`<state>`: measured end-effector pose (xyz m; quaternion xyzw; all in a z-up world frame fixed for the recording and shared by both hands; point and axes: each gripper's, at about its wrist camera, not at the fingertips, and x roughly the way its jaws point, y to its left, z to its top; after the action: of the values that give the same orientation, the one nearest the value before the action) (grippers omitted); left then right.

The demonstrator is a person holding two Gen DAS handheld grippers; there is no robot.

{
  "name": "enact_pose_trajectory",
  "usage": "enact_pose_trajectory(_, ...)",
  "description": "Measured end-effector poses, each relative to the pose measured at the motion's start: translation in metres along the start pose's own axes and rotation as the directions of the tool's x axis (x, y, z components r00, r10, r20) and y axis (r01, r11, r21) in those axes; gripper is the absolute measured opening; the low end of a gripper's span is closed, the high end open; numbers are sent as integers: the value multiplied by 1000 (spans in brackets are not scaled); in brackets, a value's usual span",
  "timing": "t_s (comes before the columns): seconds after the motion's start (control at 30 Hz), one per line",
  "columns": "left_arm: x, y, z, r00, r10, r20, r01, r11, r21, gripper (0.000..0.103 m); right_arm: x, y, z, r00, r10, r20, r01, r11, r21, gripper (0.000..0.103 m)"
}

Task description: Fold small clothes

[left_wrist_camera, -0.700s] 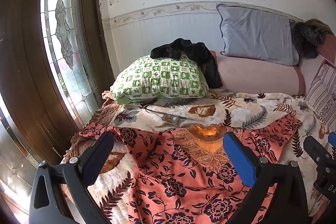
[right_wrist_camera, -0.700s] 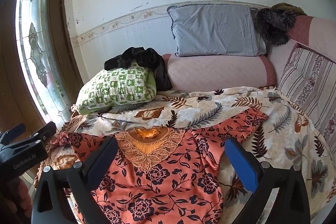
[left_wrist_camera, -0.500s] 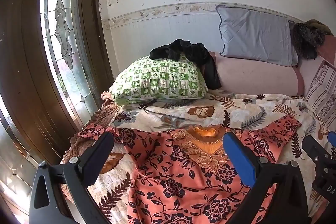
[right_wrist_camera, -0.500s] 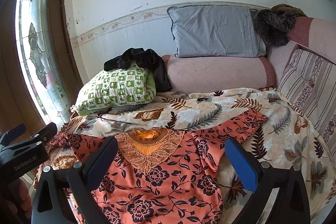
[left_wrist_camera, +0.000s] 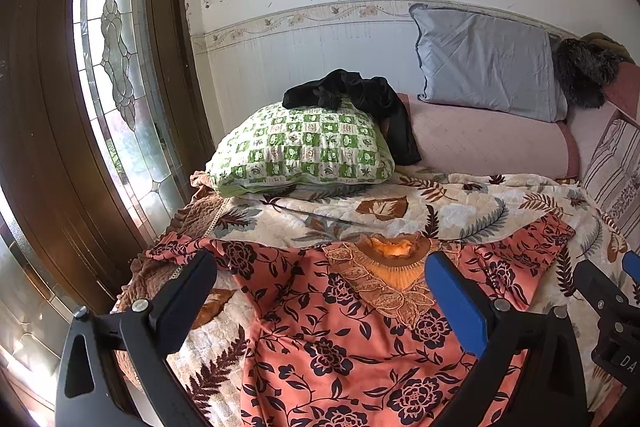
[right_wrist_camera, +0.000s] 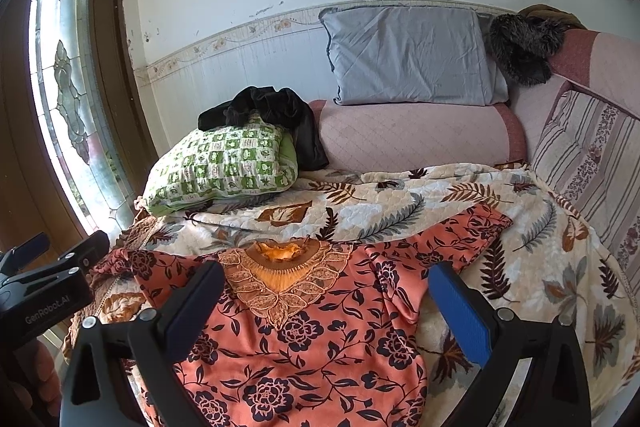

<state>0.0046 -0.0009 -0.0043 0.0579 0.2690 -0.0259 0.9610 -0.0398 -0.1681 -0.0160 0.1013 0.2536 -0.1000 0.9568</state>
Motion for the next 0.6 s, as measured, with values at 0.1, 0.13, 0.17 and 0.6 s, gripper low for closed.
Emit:
enact_pose_trajectory(0.1,31,-1,-3,996,-70,-48,70,998,-7,103,14,-11,-2,999,24,-27,-23,999,33,103)
enact_pose_trajectory(0.13,43,-4,-5,995,-83,-55,83,997,-3,103,21,-20,-4,998,45,-41,-43,997,58,103)
enact_pose_trajectory(0.17,58,-8,-7,997,-78,-25,78,997,3,103,29,-30,-6,997,62,-54,-58,995,87,103)
enact_pose_trajectory(0.6,169,-66,-11,993,-122,-4,120,980,-160,103,138,-236,-34,986,-43,-160,113,881,460,103)
